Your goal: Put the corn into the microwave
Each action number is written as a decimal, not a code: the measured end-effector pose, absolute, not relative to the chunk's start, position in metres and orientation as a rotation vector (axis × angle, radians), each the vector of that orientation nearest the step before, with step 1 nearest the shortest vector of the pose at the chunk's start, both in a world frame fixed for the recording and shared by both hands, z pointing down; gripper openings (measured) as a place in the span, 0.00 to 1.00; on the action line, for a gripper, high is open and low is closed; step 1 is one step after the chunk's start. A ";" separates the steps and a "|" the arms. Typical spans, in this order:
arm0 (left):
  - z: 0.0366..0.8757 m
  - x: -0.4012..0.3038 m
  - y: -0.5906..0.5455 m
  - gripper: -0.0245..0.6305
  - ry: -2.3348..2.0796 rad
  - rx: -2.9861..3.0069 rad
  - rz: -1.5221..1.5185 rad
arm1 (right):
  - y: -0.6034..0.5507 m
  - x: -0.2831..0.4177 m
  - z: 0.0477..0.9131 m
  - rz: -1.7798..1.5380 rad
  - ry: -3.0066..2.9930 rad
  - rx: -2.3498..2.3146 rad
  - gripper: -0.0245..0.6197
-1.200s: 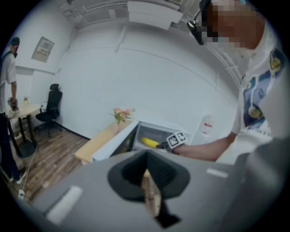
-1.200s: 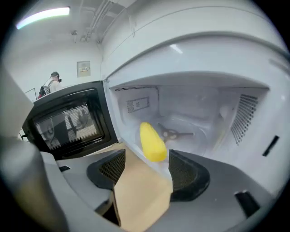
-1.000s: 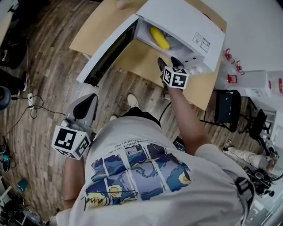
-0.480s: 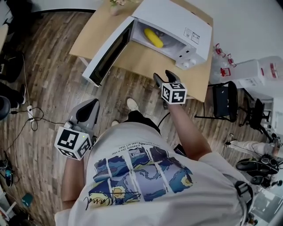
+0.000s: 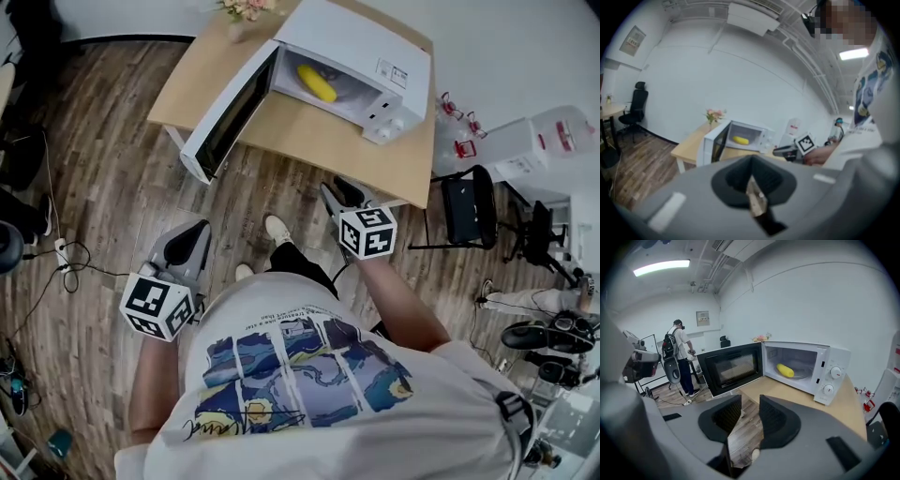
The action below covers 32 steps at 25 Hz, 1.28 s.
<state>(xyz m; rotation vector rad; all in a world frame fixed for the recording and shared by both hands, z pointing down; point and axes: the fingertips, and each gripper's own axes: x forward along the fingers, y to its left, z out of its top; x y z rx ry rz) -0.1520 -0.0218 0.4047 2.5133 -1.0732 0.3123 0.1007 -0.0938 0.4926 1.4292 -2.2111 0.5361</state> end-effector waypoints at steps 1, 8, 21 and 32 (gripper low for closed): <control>0.406 -0.151 -0.019 0.05 -1.066 2.518 0.312 | -0.087 0.099 0.492 0.528 -2.206 1.426 0.20; 0.409 -0.168 -0.012 0.05 -1.098 2.510 0.276 | -0.048 0.080 0.490 0.457 -2.208 1.330 0.07; 0.423 -0.173 0.016 0.05 -1.085 2.499 0.273 | -0.021 0.053 0.475 0.488 -2.279 1.252 0.05; 0.422 -0.176 0.020 0.05 -1.085 2.506 0.275 | -0.018 0.041 0.469 0.458 -2.316 1.220 0.05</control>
